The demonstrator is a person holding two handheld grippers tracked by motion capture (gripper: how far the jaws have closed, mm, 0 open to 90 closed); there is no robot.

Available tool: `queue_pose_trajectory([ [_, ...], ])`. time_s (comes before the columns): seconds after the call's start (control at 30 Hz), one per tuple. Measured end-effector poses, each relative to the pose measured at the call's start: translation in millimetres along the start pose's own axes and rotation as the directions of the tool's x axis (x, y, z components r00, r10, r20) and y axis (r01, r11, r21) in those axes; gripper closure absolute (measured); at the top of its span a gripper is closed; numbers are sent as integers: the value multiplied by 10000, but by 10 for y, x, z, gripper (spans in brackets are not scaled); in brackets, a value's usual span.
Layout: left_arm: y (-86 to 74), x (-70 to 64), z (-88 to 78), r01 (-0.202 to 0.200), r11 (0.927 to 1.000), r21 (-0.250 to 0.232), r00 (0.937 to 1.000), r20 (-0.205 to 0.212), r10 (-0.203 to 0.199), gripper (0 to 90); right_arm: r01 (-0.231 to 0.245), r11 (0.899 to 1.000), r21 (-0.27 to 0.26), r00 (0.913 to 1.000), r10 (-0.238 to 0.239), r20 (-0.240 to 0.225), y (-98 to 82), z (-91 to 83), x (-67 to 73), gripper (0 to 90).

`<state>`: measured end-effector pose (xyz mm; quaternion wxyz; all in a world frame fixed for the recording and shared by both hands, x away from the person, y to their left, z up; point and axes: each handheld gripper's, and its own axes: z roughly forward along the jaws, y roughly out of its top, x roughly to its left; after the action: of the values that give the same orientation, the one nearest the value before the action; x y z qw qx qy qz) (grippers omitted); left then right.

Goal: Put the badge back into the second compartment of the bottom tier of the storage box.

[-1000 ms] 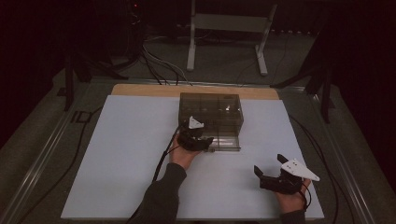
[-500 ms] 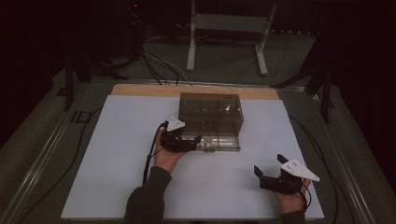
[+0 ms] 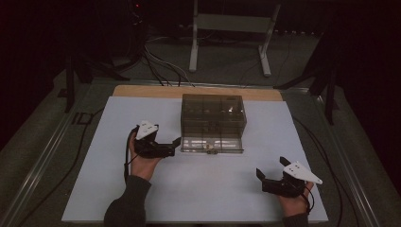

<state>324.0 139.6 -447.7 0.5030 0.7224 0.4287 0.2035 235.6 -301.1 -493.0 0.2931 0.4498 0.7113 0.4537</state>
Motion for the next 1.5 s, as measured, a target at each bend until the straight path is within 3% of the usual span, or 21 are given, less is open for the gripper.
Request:
queue_pose_trajectory([
  [0.27,-82,137,-213,-258,9996,-73,9994,-245,256,4,41,10000,-25,10000,-41,-37,0,3,11,7],
  [0.63,-214,292,-478,-189,9975,-680,9972,-740,139,5,68,10000,-45,9999,-69,-107,2,3,31,6],
  [0.9,-295,352,-592,-160,9954,-940,9964,-839,81,6,73,9999,-85,9999,-74,-138,3,1,38,6],
  [1.2,-426,389,-679,-207,9963,-840,9911,-1327,94,6,93,9999,-118,9998,-96,-181,4,-2,47,6],
  [1.5,-694,418,-796,-215,9960,-869,9834,-1816,54,6,72,9999,-128,9996,-75,-264,7,8,56,6],
])
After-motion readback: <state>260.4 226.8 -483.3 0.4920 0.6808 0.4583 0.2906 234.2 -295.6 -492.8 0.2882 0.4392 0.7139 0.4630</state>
